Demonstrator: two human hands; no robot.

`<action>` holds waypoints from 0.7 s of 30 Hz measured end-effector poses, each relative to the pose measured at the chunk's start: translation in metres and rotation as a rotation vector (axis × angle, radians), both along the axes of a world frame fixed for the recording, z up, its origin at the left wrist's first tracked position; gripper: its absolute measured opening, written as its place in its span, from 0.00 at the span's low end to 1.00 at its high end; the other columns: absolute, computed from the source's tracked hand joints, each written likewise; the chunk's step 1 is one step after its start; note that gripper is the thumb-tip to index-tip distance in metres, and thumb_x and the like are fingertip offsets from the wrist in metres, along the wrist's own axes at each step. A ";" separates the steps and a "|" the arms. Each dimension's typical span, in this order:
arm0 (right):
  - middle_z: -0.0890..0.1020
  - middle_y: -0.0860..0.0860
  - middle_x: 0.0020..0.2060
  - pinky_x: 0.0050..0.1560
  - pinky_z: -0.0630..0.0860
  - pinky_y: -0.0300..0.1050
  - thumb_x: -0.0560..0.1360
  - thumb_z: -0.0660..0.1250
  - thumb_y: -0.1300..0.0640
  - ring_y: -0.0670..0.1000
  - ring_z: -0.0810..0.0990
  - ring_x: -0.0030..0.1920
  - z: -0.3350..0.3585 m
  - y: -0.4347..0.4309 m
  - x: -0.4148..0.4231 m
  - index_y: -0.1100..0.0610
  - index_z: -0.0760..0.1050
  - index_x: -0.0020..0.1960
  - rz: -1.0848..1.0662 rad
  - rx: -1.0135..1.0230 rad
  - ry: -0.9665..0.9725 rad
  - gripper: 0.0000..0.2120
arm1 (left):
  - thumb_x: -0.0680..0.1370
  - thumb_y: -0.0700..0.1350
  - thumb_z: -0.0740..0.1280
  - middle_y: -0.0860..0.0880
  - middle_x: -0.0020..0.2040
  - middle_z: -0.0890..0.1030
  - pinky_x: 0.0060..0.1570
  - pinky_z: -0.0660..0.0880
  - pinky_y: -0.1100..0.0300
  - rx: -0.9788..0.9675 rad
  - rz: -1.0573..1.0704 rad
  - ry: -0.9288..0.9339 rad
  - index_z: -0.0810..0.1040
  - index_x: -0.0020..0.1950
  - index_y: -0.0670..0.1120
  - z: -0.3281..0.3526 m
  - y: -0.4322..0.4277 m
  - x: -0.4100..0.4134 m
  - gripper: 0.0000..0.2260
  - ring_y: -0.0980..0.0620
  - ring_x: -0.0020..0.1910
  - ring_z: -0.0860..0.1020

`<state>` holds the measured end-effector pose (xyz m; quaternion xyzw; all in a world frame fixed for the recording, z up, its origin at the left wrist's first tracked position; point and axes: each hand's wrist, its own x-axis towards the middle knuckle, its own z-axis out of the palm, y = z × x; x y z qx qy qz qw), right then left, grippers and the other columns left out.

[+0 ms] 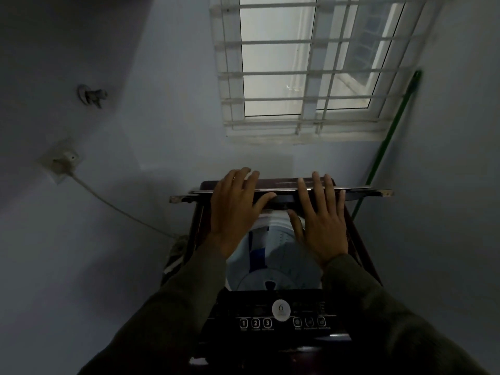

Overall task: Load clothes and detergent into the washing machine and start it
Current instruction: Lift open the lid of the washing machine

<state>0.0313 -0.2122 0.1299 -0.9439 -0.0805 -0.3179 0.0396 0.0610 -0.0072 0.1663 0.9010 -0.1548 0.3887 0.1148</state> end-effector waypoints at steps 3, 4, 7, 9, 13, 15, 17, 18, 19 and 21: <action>0.49 0.58 0.79 0.77 0.43 0.63 0.80 0.57 0.41 0.60 0.44 0.79 0.009 -0.002 0.008 0.52 0.49 0.80 0.009 -0.010 0.018 0.34 | 0.81 0.61 0.59 0.42 0.72 0.72 0.68 0.68 0.40 0.017 0.031 -0.001 0.72 0.72 0.44 -0.001 -0.009 -0.004 0.27 0.40 0.71 0.70; 0.49 0.58 0.79 0.77 0.43 0.63 0.80 0.57 0.41 0.59 0.43 0.79 0.012 -0.002 0.011 0.52 0.49 0.80 0.011 -0.012 0.021 0.34 | 0.81 0.61 0.58 0.42 0.74 0.69 0.70 0.64 0.40 0.036 0.046 0.014 0.69 0.74 0.45 -0.001 -0.010 -0.005 0.28 0.41 0.73 0.66; 0.48 0.58 0.79 0.77 0.44 0.64 0.80 0.56 0.40 0.59 0.43 0.79 0.024 -0.002 0.023 0.52 0.47 0.80 0.018 -0.010 0.034 0.35 | 0.80 0.62 0.58 0.42 0.78 0.62 0.74 0.59 0.40 0.101 0.081 0.042 0.62 0.78 0.45 -0.004 -0.009 -0.008 0.31 0.41 0.77 0.60; 0.48 0.58 0.79 0.76 0.46 0.65 0.80 0.56 0.40 0.59 0.43 0.79 0.034 -0.003 0.033 0.52 0.47 0.80 0.031 -0.004 0.043 0.35 | 0.81 0.62 0.57 0.42 0.80 0.58 0.74 0.57 0.39 0.135 0.085 0.070 0.58 0.80 0.46 -0.005 -0.006 -0.004 0.33 0.41 0.79 0.56; 0.47 0.58 0.79 0.75 0.48 0.66 0.79 0.57 0.40 0.60 0.42 0.79 0.049 -0.004 0.051 0.52 0.44 0.80 0.069 0.005 0.071 0.37 | 0.80 0.64 0.57 0.43 0.81 0.51 0.75 0.53 0.39 0.192 0.084 0.128 0.52 0.81 0.46 0.002 0.000 0.015 0.36 0.42 0.80 0.49; 0.45 0.58 0.79 0.75 0.48 0.66 0.79 0.56 0.39 0.60 0.42 0.79 0.056 -0.005 0.060 0.51 0.43 0.80 0.087 0.012 0.082 0.37 | 0.78 0.66 0.58 0.43 0.81 0.49 0.76 0.52 0.38 0.184 0.088 0.152 0.51 0.81 0.47 0.008 -0.001 0.025 0.39 0.42 0.80 0.47; 0.44 0.58 0.79 0.76 0.48 0.66 0.79 0.55 0.38 0.59 0.40 0.79 0.063 -0.006 0.069 0.51 0.42 0.80 0.095 0.004 0.092 0.38 | 0.77 0.69 0.58 0.43 0.81 0.48 0.76 0.50 0.38 0.159 0.096 0.169 0.50 0.81 0.47 0.013 -0.006 0.033 0.41 0.42 0.80 0.45; 0.43 0.58 0.79 0.76 0.47 0.66 0.79 0.54 0.37 0.59 0.40 0.79 0.066 -0.007 0.074 0.51 0.41 0.80 0.095 -0.004 0.095 0.38 | 0.76 0.70 0.58 0.42 0.81 0.48 0.76 0.50 0.37 0.146 0.100 0.171 0.50 0.81 0.47 0.016 -0.008 0.036 0.42 0.42 0.80 0.45; 0.42 0.58 0.79 0.76 0.47 0.66 0.79 0.53 0.36 0.59 0.39 0.79 0.068 -0.007 0.079 0.51 0.41 0.80 0.096 -0.010 0.098 0.38 | 0.75 0.71 0.58 0.42 0.81 0.48 0.76 0.50 0.37 0.136 0.104 0.170 0.51 0.81 0.46 0.018 -0.009 0.040 0.43 0.42 0.80 0.44; 0.42 0.58 0.79 0.76 0.47 0.66 0.78 0.52 0.34 0.60 0.39 0.79 0.073 -0.007 0.088 0.52 0.41 0.80 0.094 -0.013 0.100 0.39 | 0.75 0.72 0.59 0.42 0.81 0.48 0.76 0.50 0.36 0.128 0.114 0.171 0.51 0.81 0.46 0.023 -0.011 0.047 0.44 0.42 0.80 0.44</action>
